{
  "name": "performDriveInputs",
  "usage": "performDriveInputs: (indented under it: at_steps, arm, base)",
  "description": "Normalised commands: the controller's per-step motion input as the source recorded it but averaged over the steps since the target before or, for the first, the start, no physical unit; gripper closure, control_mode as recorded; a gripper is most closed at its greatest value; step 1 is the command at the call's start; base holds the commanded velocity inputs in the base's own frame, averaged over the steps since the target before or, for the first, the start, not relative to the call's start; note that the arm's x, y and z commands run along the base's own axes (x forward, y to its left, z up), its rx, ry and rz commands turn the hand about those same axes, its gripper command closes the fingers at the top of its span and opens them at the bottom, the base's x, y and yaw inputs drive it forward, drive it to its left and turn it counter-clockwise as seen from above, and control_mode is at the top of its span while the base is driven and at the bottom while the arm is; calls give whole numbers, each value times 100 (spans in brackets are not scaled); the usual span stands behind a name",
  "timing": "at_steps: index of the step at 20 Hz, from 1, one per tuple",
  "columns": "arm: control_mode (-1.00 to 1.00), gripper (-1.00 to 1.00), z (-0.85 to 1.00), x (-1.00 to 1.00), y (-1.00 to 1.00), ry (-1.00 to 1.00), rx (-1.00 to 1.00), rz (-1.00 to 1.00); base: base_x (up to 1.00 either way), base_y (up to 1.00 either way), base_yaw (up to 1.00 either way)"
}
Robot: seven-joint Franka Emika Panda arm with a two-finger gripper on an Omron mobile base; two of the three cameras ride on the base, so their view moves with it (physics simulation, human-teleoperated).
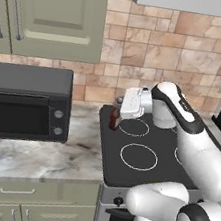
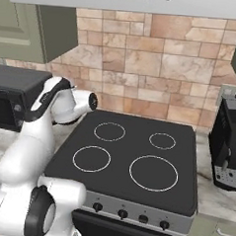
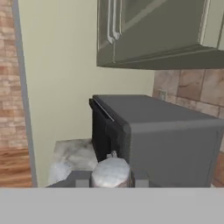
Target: Collect the turmeric, ketchup, and shaker from the cabinet and place them next to the stove.
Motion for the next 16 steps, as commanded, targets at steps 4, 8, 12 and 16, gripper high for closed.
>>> performDriveInputs:
  at_steps: [4, 8, 12, 16]
  arm:
    - [-100, 100, -51, 71, 20, 12, -10, 11]
    - [-100, 100, -52, 67, 10, 6, 0, 14]
    - [-100, 100, -46, 58, 9, 0, 0, 14]
    - [-100, 100, -41, 57, 23, 0, 0, 11]
  base:
    - [0, 0, 0]
    - [0, 0, 0]
    - [0, 0, 0]
    - [0, 0, 0]
